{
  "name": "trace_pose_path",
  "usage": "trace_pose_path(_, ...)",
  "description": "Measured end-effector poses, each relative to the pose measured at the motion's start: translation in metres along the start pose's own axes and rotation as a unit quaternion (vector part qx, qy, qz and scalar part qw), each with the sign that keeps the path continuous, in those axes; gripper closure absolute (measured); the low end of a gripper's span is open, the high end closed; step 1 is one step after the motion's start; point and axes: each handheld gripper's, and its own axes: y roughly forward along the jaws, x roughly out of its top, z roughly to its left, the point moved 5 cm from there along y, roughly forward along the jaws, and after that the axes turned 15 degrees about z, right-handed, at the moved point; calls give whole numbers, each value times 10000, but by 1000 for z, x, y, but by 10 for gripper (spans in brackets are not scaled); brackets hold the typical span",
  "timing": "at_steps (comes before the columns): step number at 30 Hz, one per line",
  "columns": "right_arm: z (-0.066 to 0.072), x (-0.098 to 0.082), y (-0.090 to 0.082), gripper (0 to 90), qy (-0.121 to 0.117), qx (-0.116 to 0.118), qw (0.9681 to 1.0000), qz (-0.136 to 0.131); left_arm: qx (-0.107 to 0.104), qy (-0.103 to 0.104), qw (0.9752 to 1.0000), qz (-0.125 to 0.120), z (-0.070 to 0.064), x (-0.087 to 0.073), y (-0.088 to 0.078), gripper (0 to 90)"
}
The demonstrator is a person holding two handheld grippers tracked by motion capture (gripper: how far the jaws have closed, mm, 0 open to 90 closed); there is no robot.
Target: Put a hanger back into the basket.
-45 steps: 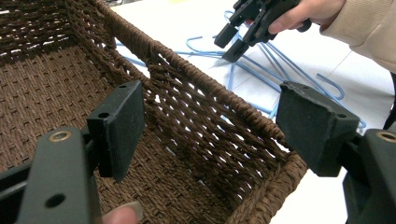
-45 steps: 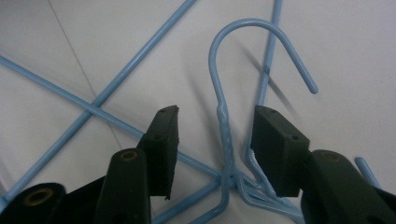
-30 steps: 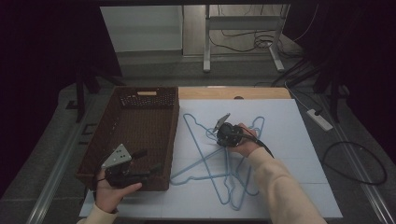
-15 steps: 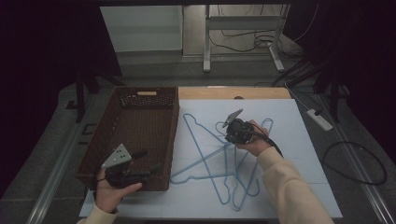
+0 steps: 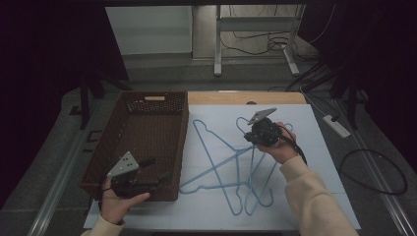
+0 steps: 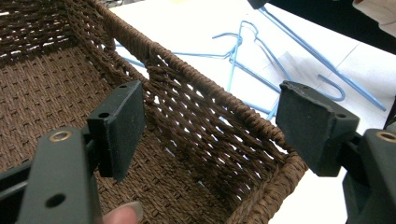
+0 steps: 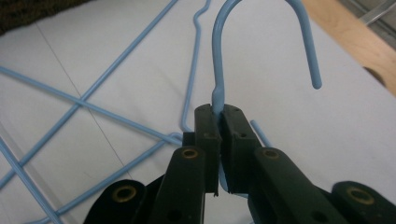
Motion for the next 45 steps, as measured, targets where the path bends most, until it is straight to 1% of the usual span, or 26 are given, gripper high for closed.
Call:
trace_pose_path(4,-1,1,-12,865,205,-22,9995,-233,-1,8,10000,-3,-1,1,0,253)
trace_pose_path(8,1,1,-21,865,385,15,9985,-387,3,5,10000,12,-1,1,0,253)
trace_pose_path(11,1,2,-24,865,434,26,9980,-455,3,9,10000,7,-2,2,0,254)
trace_pose_path(12,1,1,-26,865,494,43,9974,-522,1,8,10000,5,-2,2,0,254)
trace_pose_path(13,1,1,-26,865,494,43,9974,-522,0,8,10000,3,-2,2,-1,254)
trace_pose_path(16,0,1,-31,865,626,44,9961,-616,1,1,10000,-2,-2,2,0,254)
trace_pose_path(18,0,1,-32,865,657,57,9958,-635,2,-5,10000,1,-2,2,0,254)
trace_pose_path(26,0,-1,-46,865,862,88,9920,-920,12,-1,10000,24,-3,3,1,254)
trace_pose_path(33,1,-1,-51,865,994,64,9900,-999,10,-4,10000,46,-4,4,1,255)
trace_pose_path(36,2,-1,-55,865,1097,60,9883,-1062,-8,-15,10000,60,-6,6,2,255)
trace_pose_path(38,2,0,-56,865,1105,55,9881,-1070,-27,-20,10000,79,-7,8,3,255)
trace_pose_path(40,4,0,-57,865,1151,52,9874,-1087,-64,-24,9999,108,-10,11,4,257)
trace_pose_path(45,7,3,-58,865,1156,66,9870,-1116,-161,21,9997,200,-19,20,10,258)
